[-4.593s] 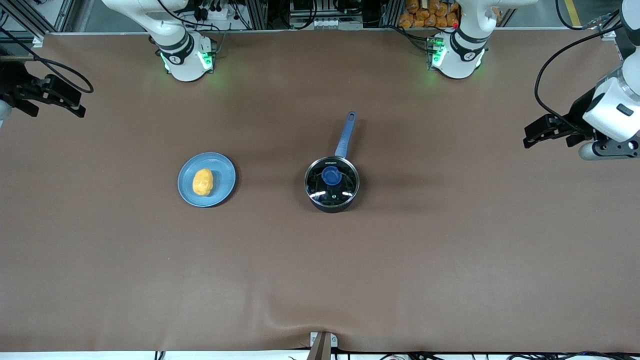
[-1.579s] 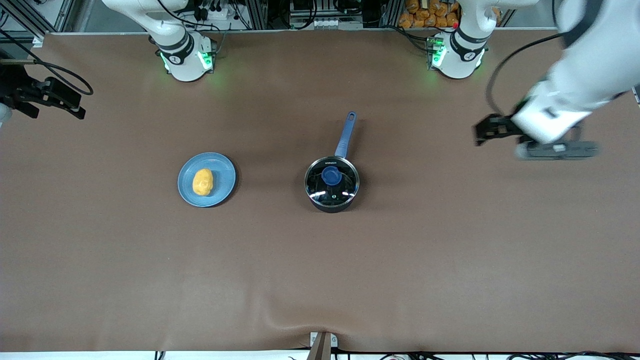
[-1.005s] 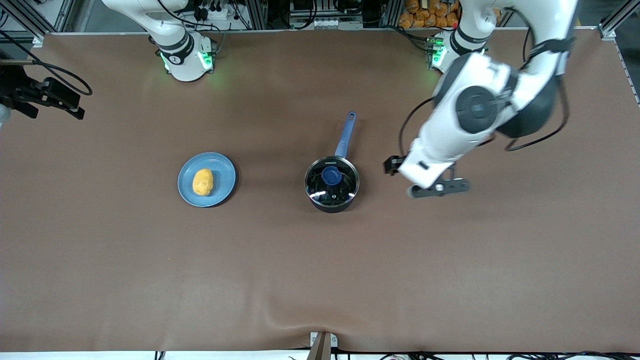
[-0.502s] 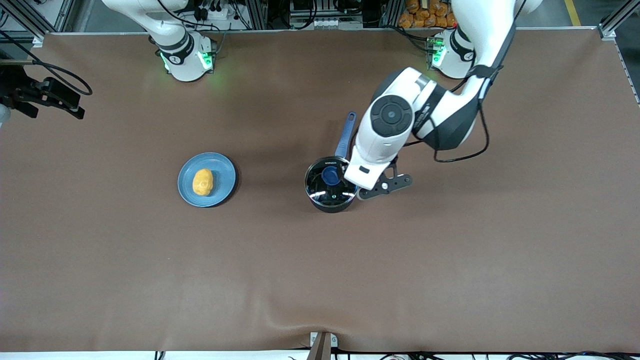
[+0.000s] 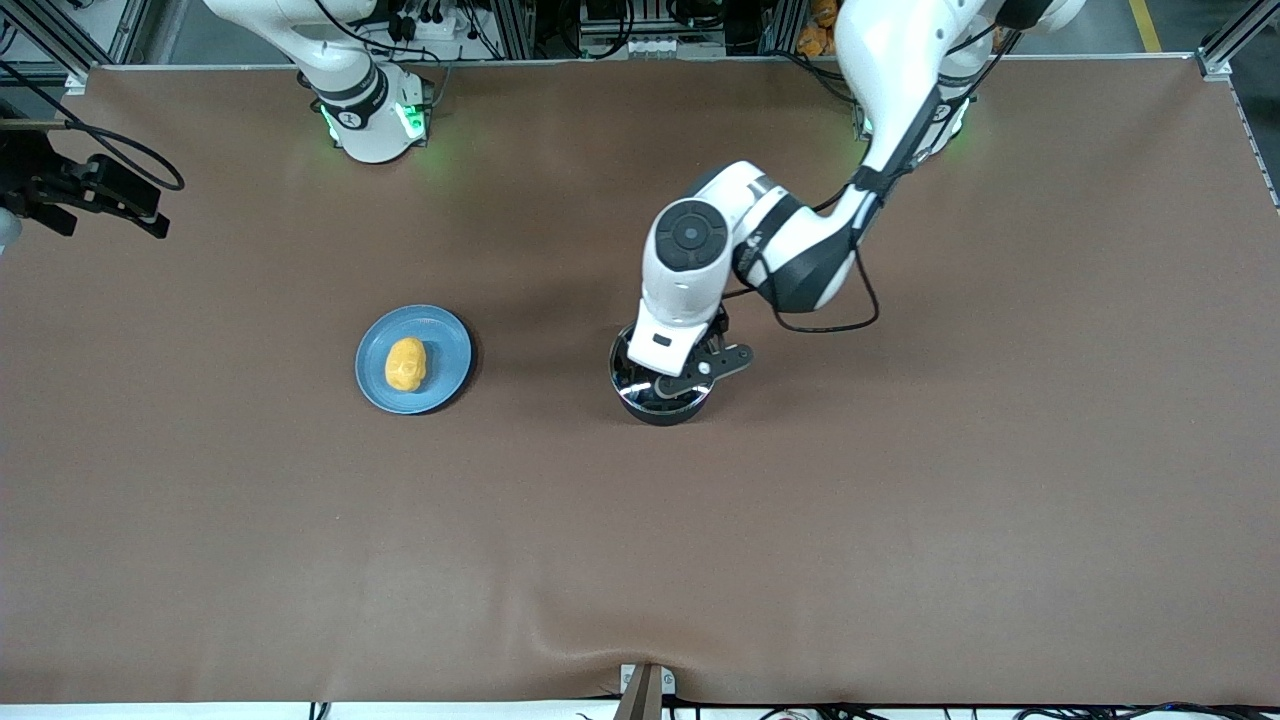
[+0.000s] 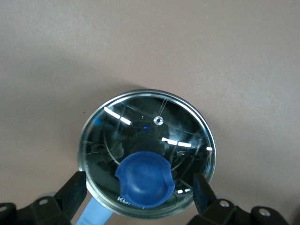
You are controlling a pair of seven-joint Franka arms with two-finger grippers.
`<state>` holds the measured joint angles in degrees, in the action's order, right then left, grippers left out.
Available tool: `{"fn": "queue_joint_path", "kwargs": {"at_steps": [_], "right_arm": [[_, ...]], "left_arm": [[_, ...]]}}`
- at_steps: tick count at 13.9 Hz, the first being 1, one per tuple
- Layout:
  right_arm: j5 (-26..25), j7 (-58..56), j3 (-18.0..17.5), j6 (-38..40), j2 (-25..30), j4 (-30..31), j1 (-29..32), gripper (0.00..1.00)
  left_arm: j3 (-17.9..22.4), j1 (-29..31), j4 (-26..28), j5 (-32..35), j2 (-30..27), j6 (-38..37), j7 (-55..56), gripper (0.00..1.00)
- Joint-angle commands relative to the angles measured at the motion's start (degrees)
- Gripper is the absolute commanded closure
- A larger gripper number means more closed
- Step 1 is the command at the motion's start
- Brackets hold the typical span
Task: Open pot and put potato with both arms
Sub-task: 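Lower the left gripper and close it on the blue knob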
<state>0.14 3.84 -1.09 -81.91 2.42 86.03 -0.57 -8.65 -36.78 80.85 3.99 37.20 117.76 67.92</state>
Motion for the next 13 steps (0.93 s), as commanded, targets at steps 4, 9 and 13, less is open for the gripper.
{"fn": "queue_joint_path", "kwargs": {"at_steps": [4, 9, 13], "right_arm": [[0.74, -0.94, -0.67, 0.79, -0.66, -1.30, 1.18, 0.00], [0.74, -0.94, -0.67, 0.79, -0.66, -1.30, 1.18, 0.00], [0.82, -0.94, -0.67, 0.70, -0.66, -1.30, 1.18, 0.00]], "left_arm": [[3.29, -3.56, -2.10, 1.63, 3.05, 0.98, 1.87, 0.00], [3.29, -4.01, -1.92, 1.99, 3.76, 0.98, 1.96, 0.00], [3.29, -4.01, -1.75, 2.07, 3.76, 0.89, 1.17, 0.00]]}}
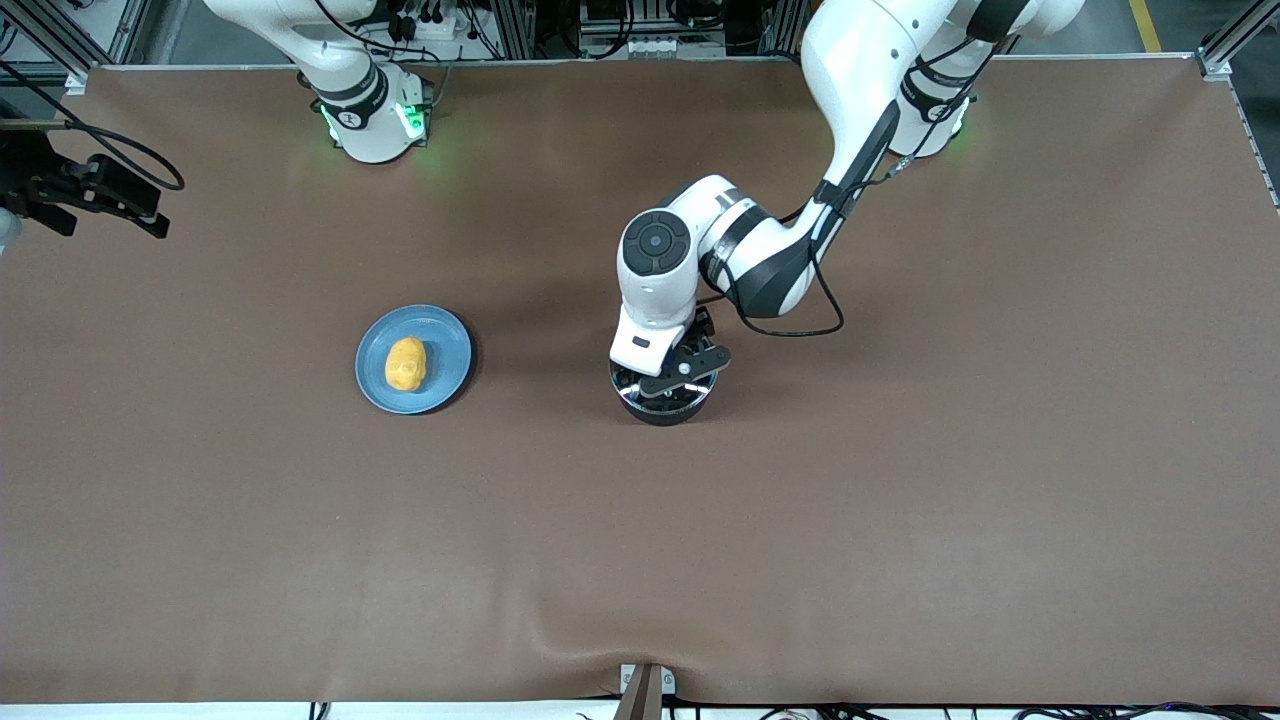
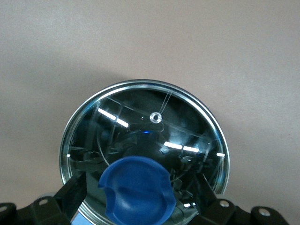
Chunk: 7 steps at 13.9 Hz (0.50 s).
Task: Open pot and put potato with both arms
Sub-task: 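Lower the left gripper and close it on the blue knob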
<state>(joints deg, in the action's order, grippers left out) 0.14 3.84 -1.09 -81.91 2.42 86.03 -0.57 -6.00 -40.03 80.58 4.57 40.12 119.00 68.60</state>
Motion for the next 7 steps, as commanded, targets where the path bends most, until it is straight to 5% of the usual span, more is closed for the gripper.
{"fn": "queue_joint_path", "kwargs": {"at_steps": [1, 2, 5, 7], "right_arm": [[0.82, -0.94, -0.67, 0.70, -0.66, -1.30, 1.18, 0.00], [1.17, -0.94, -0.67, 0.79, -0.66, -1.30, 1.27, 0.00], [1.17, -1.03, -0.67, 0.70, -0.75, -1.30, 1.27, 0.00], [1.17, -0.94, -0.67, 0.70, -0.75, -1.30, 1.27, 0.00]], "left_arm": [[0.63, -0.66, -1.48, 1.50, 0.83, -0.26, 0.39, 0.00], [0.55, -0.57, -1.48, 1.50, 0.83, -0.26, 0.48, 0.00], [0.55, -0.57, -1.48, 1.41, 0.83, -0.26, 0.65, 0.36], [0.55, -0.57, -1.39, 1.50, 0.92, -0.26, 0.48, 0.36]]}}
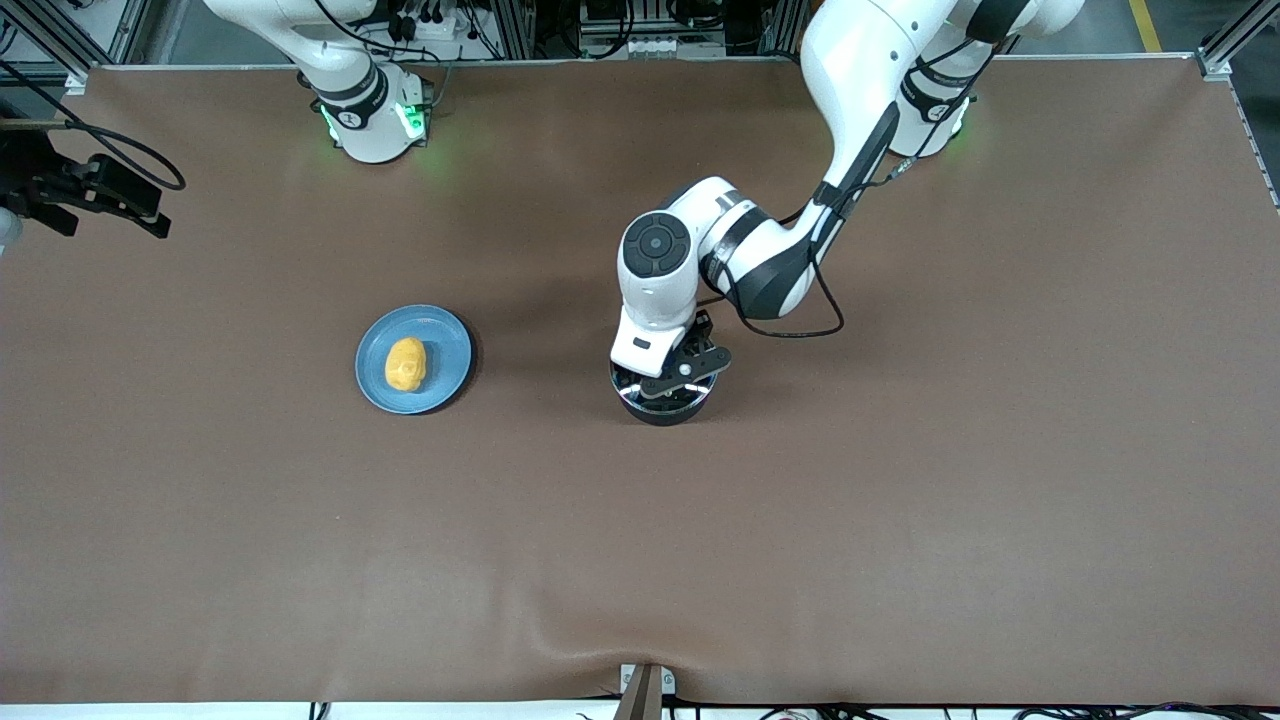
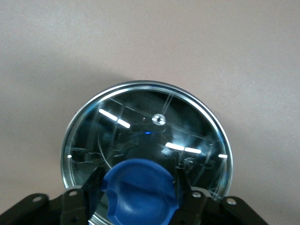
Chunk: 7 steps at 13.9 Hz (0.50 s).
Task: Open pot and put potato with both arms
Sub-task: 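Lower the left gripper and close it on the blue knob, then lift the glass lid off the pot while the right gripper reaches the potato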
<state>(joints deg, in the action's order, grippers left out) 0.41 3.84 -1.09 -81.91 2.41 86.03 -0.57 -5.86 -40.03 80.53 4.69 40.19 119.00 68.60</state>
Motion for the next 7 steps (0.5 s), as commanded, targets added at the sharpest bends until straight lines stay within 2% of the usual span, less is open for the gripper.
{"fn": "queue_joint_path", "kwargs": {"at_steps": [1, 3, 4, 7], "right_arm": [[0.91, -0.94, -0.67, 0.70, -0.74, -1.30, 1.27, 0.00], [0.91, -0.94, -0.67, 0.70, -0.74, -1.30, 1.27, 0.00], [0.91, -0.94, -0.67, 0.70, -0.74, -1.30, 1.27, 0.00], [0.82, -0.94, -0.67, 0.70, -0.74, -1.48, 1.10, 0.00]], "left_arm": [[0.41, -0.58, -1.34, 1.37, 0.86, -0.34, 0.65, 0.44], [0.41, -0.40, -1.34, 1.28, 0.60, -0.43, 0.74, 0.71], [0.50, -0.31, -1.34, 1.37, 0.33, -0.95, 0.66, 0.75], [0.50, 1.00, -1.60, 1.63, -2.12, -4.46, -0.31, 0.76]]}}
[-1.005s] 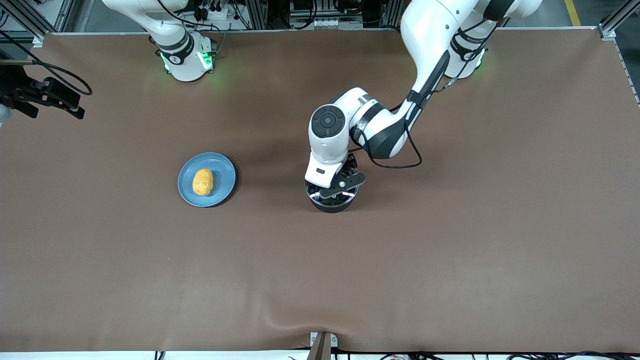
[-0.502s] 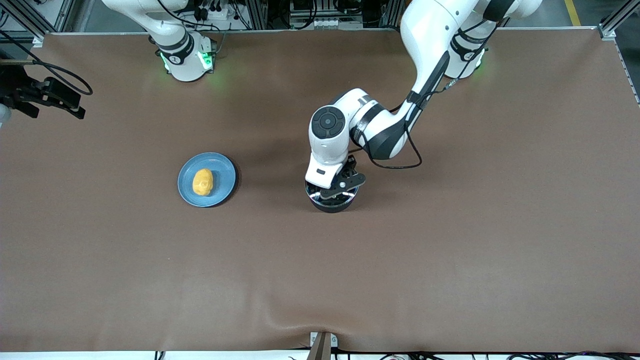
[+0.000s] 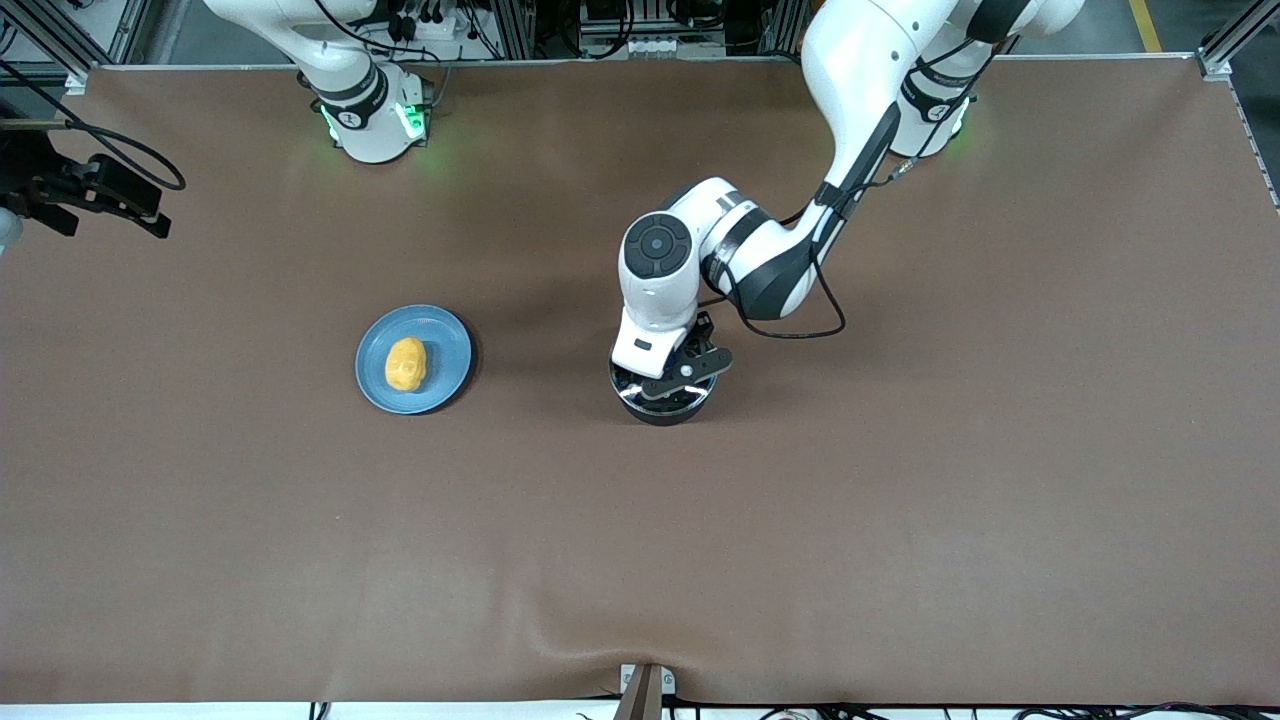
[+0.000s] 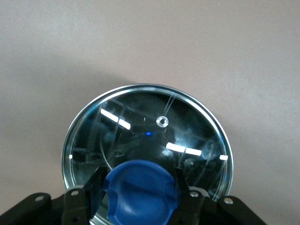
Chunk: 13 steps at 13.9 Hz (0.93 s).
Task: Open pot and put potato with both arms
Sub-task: 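Lift the glass lid off the pot while the right gripper reaches the potato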
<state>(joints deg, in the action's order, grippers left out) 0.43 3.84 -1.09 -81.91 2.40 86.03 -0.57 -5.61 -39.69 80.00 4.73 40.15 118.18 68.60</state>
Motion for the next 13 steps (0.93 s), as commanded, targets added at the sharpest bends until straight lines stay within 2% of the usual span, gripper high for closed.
{"fn": "queue_joint_path", "kwargs": {"at_steps": [1, 7, 10, 13], "right_arm": [[0.80, -0.94, -0.66, 0.44, -0.91, -1.48, 1.10, 0.00], [0.36, -1.11, -0.84, 0.17, -4.94, -1.48, 0.39, 0.00], [0.80, -0.24, -1.02, -0.35, -8.72, -1.21, -0.65, 0.00], [0.89, 5.27, -1.10, -4.90, -9.79, 4.65, -2.41, 0.00]], "left_arm": [[0.25, 1.10, -1.07, 1.51, -3.83, -5.23, -1.00, 0.76], [0.16, 8.47, 1.02, 1.60, -13.33, -12.62, -10.13, 0.76], [-0.36, 16.02, 6.90, 0.99, -20.17, -12.45, -18.46, 0.76], [-0.54, 23.32, 15.85, 0.72, -25.89, -9.66, -29.10, 0.75]]}}
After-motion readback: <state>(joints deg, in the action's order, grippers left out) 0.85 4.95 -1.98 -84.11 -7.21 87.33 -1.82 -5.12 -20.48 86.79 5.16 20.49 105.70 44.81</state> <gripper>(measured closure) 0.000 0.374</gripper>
